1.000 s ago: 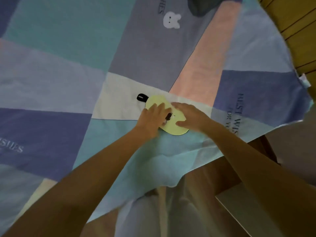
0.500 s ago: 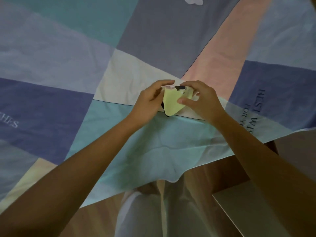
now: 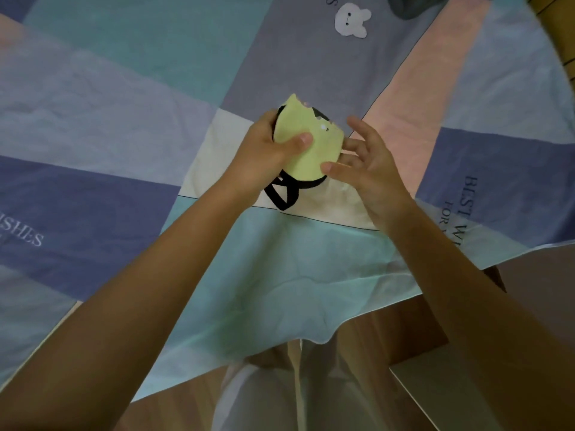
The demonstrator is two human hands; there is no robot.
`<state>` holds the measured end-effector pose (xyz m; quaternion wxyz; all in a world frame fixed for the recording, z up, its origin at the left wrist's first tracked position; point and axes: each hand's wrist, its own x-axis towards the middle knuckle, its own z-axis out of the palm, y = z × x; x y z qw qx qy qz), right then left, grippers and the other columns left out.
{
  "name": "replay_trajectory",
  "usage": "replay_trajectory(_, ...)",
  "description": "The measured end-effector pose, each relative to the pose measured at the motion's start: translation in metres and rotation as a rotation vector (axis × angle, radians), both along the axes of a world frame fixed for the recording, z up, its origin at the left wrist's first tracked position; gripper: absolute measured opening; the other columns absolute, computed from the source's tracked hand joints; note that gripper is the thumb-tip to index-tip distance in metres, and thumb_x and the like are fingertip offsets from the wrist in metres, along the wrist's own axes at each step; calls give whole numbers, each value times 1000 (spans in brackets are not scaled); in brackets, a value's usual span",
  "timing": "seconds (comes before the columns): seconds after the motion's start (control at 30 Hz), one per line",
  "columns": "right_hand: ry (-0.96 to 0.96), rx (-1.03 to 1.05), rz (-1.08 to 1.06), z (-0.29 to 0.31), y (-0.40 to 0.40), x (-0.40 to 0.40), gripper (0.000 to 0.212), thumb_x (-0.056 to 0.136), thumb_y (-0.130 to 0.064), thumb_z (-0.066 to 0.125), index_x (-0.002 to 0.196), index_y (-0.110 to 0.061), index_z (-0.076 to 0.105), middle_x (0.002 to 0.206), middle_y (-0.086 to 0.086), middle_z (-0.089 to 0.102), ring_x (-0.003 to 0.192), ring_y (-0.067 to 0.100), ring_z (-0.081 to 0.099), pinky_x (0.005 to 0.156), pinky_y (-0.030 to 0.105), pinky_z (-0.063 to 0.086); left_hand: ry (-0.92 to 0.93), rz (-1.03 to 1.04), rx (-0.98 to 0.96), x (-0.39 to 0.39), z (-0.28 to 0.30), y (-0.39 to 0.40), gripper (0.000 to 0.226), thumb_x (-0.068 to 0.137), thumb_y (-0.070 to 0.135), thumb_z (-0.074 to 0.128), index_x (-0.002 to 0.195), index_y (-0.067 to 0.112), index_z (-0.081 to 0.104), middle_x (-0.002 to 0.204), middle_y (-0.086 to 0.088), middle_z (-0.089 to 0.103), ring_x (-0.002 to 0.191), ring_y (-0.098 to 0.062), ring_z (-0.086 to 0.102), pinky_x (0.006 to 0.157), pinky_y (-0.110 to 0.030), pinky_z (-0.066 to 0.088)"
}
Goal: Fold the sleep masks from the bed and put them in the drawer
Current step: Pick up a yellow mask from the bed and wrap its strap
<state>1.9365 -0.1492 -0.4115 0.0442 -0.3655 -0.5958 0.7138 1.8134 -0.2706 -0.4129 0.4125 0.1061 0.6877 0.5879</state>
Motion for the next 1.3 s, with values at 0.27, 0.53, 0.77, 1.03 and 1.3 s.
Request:
replay_trajectory(0.27,-51,-25,11,-10,-63,1,3,82,-5,70,84,-3,70,68,4,70,67,9,66,74,19,52,-111,388,10,-7,-8,-3,56,75,-2,73,126,7,51,116,-7,63,106,-23,63,82,-42,58)
replay_trajectory(0.53,278,-728,-354,-5,-31,-16,38,97,-41,39,126,-24,55,131,-8,59,123,10,54,109,38,36,109,242,-97,-3,-15,-20,51,74,1,75,110,26,48,101,14,58,93,-2,59,77,-18,52)
replay_trajectory(0.77,-365,461,443,-20,-34,-6,55,97,-53,32,80,-21,74,78,-13,73,76,12,62,92,34,41,-82,655,114,-19,-13,-19,59,73,1,73,125,13,48,118,-6,61,110,-24,61,94,-49,52)
replay_trajectory(1.03,403,-847,-341,-2,-41,1,38,93,-19,33,82,-13,68,72,2,65,81,17,69,109,46,37,-287,870,153,-24,-24,-25,55,83,-8,64,132,8,46,124,-10,59,109,-26,61,87,-40,56)
replay_trajectory(1.3,333,-617,-426,-18,-61,-8,55,82,-2,61,130,-26,48,138,-2,52,112,18,64,92,29,53,-346,813,177,-2,-26,-15,48,84,-6,64,128,6,49,110,-5,63,99,-20,64,84,-36,58)
